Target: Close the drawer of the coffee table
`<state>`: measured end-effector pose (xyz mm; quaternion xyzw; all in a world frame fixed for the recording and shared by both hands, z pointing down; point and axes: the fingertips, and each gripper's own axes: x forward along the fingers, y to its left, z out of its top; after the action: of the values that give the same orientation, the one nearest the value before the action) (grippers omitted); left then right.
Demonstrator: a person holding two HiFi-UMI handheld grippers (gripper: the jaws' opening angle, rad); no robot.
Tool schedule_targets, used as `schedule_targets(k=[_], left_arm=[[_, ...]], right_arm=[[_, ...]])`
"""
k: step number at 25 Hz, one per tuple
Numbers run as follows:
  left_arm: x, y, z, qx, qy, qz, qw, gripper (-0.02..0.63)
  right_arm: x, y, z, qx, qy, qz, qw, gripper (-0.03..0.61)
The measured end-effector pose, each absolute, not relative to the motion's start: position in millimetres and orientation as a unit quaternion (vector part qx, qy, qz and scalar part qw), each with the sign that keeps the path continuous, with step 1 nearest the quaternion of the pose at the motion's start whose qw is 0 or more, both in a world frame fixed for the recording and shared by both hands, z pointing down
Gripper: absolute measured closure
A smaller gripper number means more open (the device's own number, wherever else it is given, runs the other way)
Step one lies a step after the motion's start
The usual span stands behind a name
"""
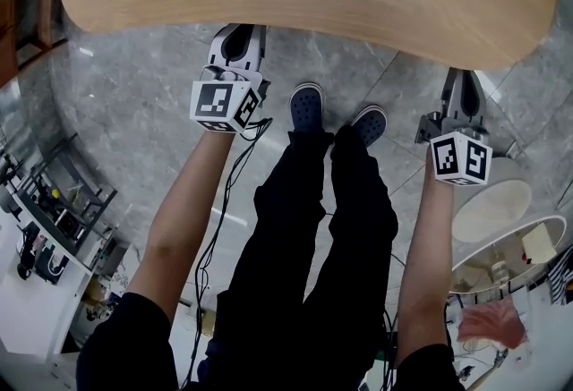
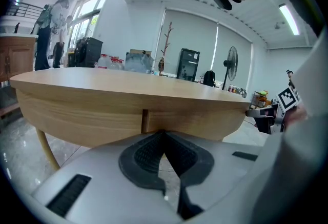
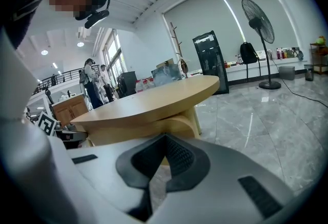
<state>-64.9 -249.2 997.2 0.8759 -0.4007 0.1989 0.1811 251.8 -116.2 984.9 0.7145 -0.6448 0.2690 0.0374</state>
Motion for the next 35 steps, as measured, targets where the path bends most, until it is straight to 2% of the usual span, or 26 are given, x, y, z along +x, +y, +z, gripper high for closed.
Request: schedule_targets(k=[19, 24, 30, 35], left_arm=[[-66.9, -249.4, 1000.4, 0.871, -0.404, 0.204, 0.192, 0.589], [-70.6, -250.7, 997.3, 0.864, -0.414, 0.199, 0.206, 0.589], [-77.2, -246.9, 986.9, 0.857, -0.425, 0.198, 0.214, 0.589], [-78.8, -237.1, 967.1, 0.856, -0.423, 0.205, 0.215, 0.589]], right_arm=[[250.9, -115.8, 983.7, 0.717, -0.638, 0.277, 0.043, 0.552], [246.5, -115.3, 970.8, 0.719, -0.635, 0.281, 0.022, 0.551], [236.7, -112.7, 961.8, 0.709, -0.648, 0.277, 0.044, 0.552], [240.8, -109.1, 940.8, 0.714, -0.639, 0.286, 0.023, 0.551]])
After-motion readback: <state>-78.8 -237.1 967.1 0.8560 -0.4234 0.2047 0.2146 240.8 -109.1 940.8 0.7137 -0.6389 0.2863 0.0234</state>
